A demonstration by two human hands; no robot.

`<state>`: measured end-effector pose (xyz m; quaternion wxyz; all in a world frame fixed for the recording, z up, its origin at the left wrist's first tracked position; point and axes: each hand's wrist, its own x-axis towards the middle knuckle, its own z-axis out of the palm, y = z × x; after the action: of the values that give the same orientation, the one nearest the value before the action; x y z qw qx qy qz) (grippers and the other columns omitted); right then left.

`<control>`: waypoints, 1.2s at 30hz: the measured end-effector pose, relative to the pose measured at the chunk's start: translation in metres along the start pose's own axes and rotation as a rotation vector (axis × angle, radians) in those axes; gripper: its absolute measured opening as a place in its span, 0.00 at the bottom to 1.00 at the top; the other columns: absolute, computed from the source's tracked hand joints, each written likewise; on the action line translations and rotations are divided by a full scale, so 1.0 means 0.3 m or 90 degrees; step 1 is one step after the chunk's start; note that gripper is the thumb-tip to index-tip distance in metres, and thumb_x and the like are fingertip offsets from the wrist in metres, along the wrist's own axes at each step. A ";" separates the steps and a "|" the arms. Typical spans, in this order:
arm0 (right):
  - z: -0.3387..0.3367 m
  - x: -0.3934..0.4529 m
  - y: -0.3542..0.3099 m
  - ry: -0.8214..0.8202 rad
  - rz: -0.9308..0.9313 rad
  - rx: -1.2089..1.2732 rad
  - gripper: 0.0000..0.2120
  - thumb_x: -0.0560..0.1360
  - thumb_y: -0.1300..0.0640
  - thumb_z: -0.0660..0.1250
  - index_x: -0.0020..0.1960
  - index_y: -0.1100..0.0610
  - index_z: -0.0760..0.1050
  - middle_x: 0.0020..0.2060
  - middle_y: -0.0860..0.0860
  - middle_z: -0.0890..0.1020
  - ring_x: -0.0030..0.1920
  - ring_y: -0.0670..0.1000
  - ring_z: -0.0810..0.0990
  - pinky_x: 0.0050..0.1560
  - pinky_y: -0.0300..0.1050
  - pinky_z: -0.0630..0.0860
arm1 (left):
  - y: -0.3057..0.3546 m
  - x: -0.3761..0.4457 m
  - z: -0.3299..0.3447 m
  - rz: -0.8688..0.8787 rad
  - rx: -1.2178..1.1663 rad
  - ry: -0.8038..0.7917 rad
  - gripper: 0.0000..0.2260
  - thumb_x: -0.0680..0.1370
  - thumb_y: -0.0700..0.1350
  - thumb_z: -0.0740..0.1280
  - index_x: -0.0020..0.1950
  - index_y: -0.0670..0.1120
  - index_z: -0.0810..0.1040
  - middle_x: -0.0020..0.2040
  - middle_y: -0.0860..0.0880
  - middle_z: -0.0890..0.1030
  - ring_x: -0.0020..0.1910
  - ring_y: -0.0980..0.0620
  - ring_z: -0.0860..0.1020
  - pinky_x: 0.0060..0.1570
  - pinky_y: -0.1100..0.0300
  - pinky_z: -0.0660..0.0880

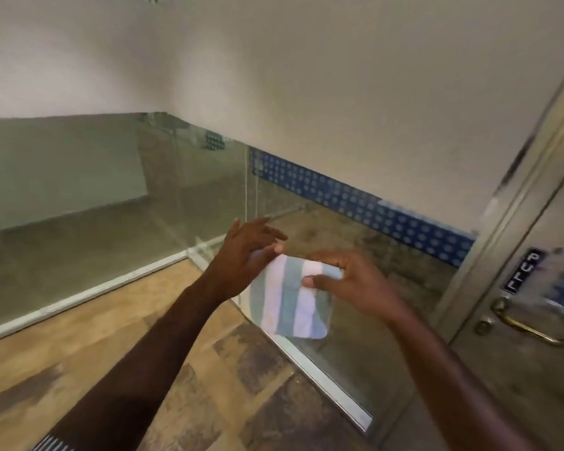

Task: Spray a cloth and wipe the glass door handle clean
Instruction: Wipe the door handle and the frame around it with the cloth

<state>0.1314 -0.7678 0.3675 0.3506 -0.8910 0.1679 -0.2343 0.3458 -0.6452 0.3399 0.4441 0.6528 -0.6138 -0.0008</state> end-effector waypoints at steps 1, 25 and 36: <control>-0.011 -0.036 0.010 0.031 0.029 0.006 0.10 0.73 0.56 0.78 0.48 0.62 0.85 0.40 0.56 0.87 0.36 0.41 0.79 0.36 0.36 0.73 | -0.007 0.019 0.030 0.019 -0.001 0.007 0.17 0.80 0.62 0.57 0.52 0.56 0.82 0.63 0.52 0.85 0.77 0.49 0.70 0.81 0.37 0.49; -0.279 -0.800 0.372 0.248 0.425 0.161 0.09 0.67 0.35 0.72 0.47 0.27 0.78 0.46 0.22 0.79 0.51 0.24 0.75 0.49 0.20 0.68 | 0.613 0.209 1.082 0.782 -0.101 -0.090 0.30 0.89 0.55 0.52 0.37 0.44 0.84 0.52 0.44 0.85 0.64 0.40 0.82 0.72 0.35 0.69; -0.368 -0.724 0.654 0.322 0.449 0.406 0.06 0.79 0.54 0.67 0.55 0.48 0.79 0.54 0.35 0.85 0.56 0.26 0.77 0.54 0.20 0.69 | 0.581 0.480 1.344 0.846 -0.052 -0.156 0.21 0.86 0.55 0.60 0.48 0.47 0.89 0.64 0.44 0.85 0.70 0.40 0.79 0.74 0.33 0.67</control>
<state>-0.1354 -0.8643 0.2355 0.6101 -0.5456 0.4567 -0.3486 0.0215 -0.9684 0.2753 0.3014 0.1145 -0.9302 0.1754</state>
